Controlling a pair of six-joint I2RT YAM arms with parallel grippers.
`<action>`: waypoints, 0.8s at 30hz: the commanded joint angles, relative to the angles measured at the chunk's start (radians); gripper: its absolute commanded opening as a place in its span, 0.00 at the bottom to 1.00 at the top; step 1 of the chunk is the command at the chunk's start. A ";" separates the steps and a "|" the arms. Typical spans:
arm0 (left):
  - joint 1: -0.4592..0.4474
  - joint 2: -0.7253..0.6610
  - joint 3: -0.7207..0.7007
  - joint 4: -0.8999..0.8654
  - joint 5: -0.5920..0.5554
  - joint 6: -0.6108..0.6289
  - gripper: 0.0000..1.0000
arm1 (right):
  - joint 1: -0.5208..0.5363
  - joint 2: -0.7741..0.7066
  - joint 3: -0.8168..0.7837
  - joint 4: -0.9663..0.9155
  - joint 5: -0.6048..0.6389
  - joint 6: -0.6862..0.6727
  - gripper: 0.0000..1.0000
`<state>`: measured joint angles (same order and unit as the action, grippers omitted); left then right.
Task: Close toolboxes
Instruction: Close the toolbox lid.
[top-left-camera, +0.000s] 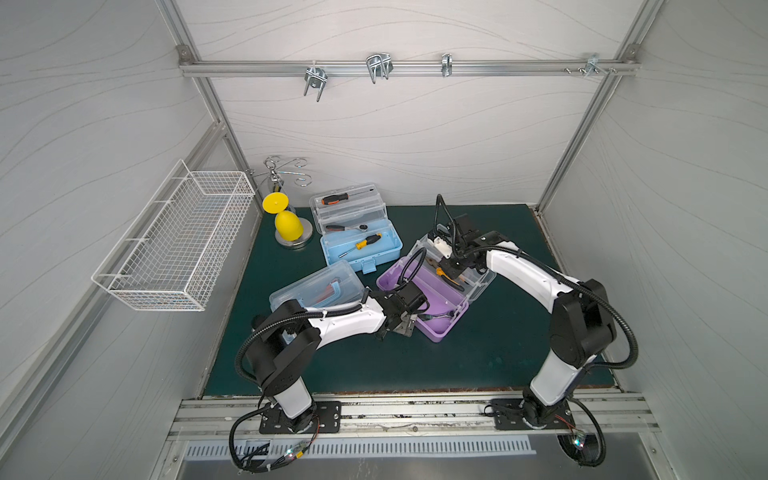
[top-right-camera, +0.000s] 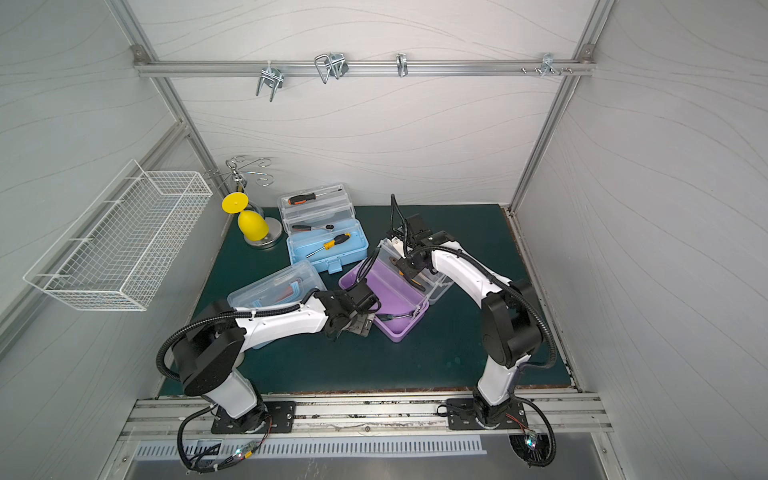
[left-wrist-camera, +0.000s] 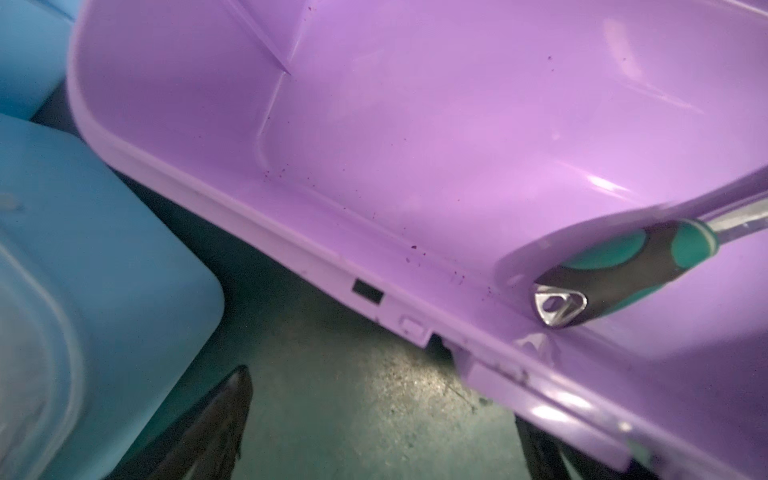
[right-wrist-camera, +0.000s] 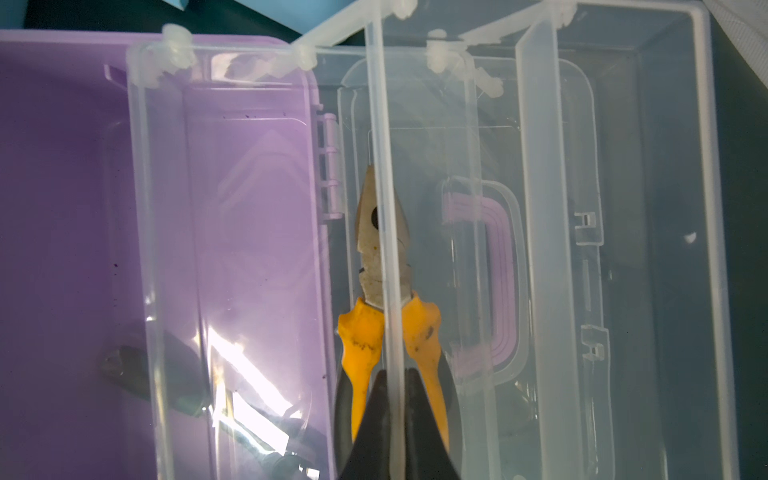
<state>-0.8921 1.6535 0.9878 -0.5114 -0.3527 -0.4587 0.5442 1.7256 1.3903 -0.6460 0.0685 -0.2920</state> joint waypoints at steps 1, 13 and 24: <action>-0.005 0.016 0.060 0.080 -0.015 -0.008 0.98 | 0.048 -0.031 -0.049 -0.098 -0.126 0.074 0.00; -0.005 0.011 0.066 0.085 -0.013 0.000 0.98 | 0.118 -0.097 -0.070 -0.114 -0.149 0.161 0.00; -0.005 -0.015 0.051 0.097 -0.016 -0.006 0.98 | 0.167 -0.090 -0.067 -0.128 -0.138 0.264 0.00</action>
<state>-0.8921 1.6535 0.9890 -0.5266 -0.3531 -0.4446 0.6769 1.6123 1.3518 -0.6594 0.0151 -0.0902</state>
